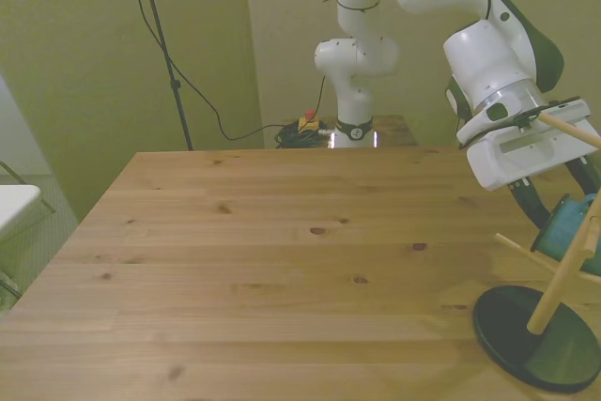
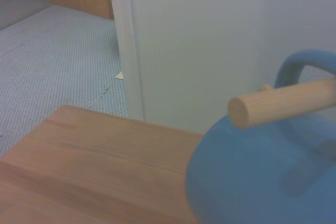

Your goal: Unload the mug

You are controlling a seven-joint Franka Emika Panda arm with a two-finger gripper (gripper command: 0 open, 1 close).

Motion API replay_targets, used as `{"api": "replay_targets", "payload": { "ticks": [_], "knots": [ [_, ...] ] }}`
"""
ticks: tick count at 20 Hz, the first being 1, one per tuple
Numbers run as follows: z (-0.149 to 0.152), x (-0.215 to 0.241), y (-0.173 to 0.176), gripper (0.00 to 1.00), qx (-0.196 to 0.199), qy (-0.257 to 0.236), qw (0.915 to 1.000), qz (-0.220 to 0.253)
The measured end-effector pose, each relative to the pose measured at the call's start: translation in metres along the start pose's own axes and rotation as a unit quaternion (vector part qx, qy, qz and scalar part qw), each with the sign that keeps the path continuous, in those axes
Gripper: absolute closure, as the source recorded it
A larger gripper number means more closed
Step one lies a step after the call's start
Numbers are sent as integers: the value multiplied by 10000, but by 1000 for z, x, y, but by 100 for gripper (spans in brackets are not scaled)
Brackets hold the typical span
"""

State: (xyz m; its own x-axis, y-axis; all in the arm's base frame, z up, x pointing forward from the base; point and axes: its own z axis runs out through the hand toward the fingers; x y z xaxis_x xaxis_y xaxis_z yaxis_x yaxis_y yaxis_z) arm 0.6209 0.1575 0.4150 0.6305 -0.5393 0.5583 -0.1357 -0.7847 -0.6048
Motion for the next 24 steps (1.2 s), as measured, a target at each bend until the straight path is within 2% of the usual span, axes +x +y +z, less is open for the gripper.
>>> {"api": "replay_targets", "payload": {
  "ticks": [24],
  "knots": [
    [-7,3,-1,100,147,-55,9999,23]
  ]
}}
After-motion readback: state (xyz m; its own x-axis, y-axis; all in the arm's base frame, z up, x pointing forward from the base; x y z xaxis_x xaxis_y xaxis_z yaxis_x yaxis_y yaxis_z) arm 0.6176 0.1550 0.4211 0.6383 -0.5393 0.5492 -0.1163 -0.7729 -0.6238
